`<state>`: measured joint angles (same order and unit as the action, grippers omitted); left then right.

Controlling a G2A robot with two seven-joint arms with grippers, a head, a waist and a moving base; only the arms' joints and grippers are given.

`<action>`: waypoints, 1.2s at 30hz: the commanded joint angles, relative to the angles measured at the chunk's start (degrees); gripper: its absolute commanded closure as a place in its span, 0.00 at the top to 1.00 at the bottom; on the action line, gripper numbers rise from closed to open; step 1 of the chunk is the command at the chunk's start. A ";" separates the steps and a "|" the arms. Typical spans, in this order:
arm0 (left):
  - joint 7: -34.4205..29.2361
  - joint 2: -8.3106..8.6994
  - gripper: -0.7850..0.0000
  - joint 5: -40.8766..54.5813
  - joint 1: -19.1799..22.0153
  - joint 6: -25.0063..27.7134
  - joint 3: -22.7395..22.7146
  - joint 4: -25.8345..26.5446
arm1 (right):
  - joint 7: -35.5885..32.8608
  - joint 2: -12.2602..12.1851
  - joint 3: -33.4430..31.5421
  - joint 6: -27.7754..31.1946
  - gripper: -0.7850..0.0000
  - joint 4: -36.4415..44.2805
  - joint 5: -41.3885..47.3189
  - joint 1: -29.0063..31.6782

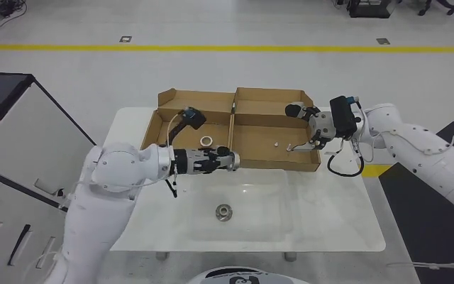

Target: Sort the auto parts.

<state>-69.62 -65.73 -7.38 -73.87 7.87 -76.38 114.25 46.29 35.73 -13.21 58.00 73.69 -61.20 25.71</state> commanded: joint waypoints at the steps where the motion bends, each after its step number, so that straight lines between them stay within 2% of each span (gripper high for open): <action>1: 0.96 0.03 0.00 8.50 -0.46 6.02 -1.29 -2.46 | 0.00 0.00 0.00 0.00 1.00 0.00 0.00 0.00; 6: -1.38 0.34 0.00 23.92 -0.56 16.91 -3.96 -8.05 | 0.00 0.00 0.00 0.00 1.00 0.00 0.00 0.00; 10: -4.33 0.58 0.00 35.40 0.00 22.46 -5.05 -11.16 | 0.00 0.00 0.00 0.00 1.00 0.00 0.00 0.00; 16: -4.37 1.53 0.00 46.52 1.35 22.44 -5.89 -10.12 | 0.00 0.00 0.00 0.00 1.00 0.00 0.00 0.00; 25: -6.56 3.03 0.00 54.89 2.17 20.26 -10.64 -7.40 | 0.00 0.00 0.00 0.00 1.00 0.00 0.00 0.00; 27: -7.24 3.30 0.00 54.19 2.28 19.59 -11.93 -6.87 | 0.00 0.00 0.00 0.00 1.00 0.00 0.00 0.00; 36: -7.24 3.30 0.00 54.19 2.28 19.59 -11.93 -6.87 | 0.00 0.00 0.00 0.00 1.00 0.00 0.00 0.00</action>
<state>-76.86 -62.43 46.79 -71.58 27.46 -88.31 107.37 46.29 35.73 -13.21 58.00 73.69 -61.20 25.71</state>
